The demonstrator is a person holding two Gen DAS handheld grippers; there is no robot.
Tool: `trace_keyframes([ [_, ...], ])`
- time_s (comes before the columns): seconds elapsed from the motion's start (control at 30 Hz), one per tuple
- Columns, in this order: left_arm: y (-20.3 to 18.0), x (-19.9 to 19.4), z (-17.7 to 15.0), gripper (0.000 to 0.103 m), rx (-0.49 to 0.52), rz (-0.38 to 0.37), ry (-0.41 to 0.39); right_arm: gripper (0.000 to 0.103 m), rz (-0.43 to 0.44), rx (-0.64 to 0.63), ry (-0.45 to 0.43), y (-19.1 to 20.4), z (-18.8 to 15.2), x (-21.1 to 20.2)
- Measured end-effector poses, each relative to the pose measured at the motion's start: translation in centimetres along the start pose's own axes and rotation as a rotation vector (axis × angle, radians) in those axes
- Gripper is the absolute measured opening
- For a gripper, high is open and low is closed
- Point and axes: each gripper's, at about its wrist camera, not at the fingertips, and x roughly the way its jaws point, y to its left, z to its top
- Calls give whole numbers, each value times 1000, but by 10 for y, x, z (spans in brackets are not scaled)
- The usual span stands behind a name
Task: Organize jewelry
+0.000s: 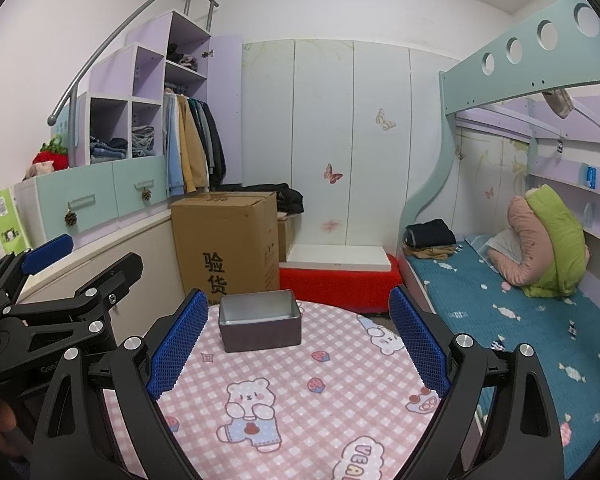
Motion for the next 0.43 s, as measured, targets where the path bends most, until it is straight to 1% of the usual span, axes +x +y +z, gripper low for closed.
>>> trace_keyframes([
  [0.43,4,4,-4,96,-6,-5,22,89,2,0,5,0,-1,3],
])
